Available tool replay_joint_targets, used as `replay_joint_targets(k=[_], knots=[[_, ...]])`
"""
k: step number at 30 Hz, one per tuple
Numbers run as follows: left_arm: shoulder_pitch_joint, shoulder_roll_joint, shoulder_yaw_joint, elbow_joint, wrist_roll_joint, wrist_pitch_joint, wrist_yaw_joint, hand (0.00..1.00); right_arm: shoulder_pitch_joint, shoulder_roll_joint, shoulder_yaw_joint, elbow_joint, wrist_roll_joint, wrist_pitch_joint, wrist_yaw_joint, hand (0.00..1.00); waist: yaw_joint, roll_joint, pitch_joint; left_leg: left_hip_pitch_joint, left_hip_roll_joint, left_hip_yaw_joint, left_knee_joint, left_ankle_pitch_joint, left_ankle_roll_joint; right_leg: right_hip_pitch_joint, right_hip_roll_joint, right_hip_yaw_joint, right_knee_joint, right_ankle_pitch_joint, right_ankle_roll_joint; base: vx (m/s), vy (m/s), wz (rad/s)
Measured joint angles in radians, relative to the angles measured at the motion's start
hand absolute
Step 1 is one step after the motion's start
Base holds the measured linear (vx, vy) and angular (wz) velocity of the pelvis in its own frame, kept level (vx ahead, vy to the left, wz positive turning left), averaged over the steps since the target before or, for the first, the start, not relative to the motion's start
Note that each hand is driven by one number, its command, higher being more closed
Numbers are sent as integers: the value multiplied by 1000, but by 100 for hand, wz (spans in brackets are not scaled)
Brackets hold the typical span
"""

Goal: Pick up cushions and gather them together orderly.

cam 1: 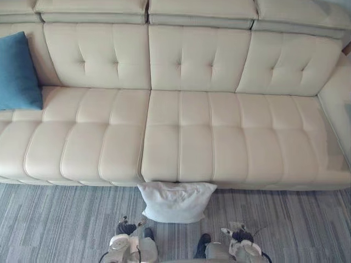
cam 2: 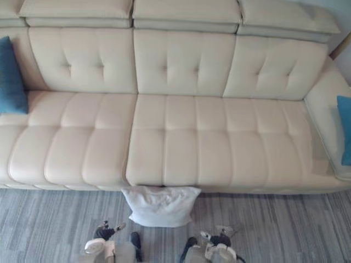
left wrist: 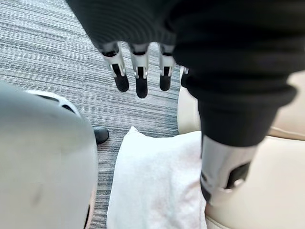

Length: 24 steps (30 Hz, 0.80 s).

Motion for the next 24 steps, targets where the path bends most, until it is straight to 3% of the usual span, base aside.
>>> replay_joint_targets(k=[6,11,19,24], knots=[[-127,-16,55,-97,-100,-10,52,0,-90,-22,2,-125,47,-9,-46,0,3,-7,109,-275,60,-45,302,-105,8,-238,-28,3,268,-100,-18,-162,-28,7],[-236,0,89,-161,-154,-37,91,0,-183,-45,-4,-182,76,-23,-88,0,2,-12,150,-518,103,-68,493,-174,11,-482,-50,28,463,-165,-43,-175,2,-6],[-494,58,102,-222,-182,-43,120,0,-444,-82,-10,-241,115,-23,-113,0,-5,-13,236,-910,120,-126,707,-177,18,-871,-84,59,707,-203,-82,-143,-33,1],[-604,95,71,-271,-179,-43,125,0,-591,-100,-4,-261,114,-23,-122,0,-9,-13,247,-1068,122,-150,758,-161,18,-1025,-87,64,770,-204,-86,-86,-50,1]])
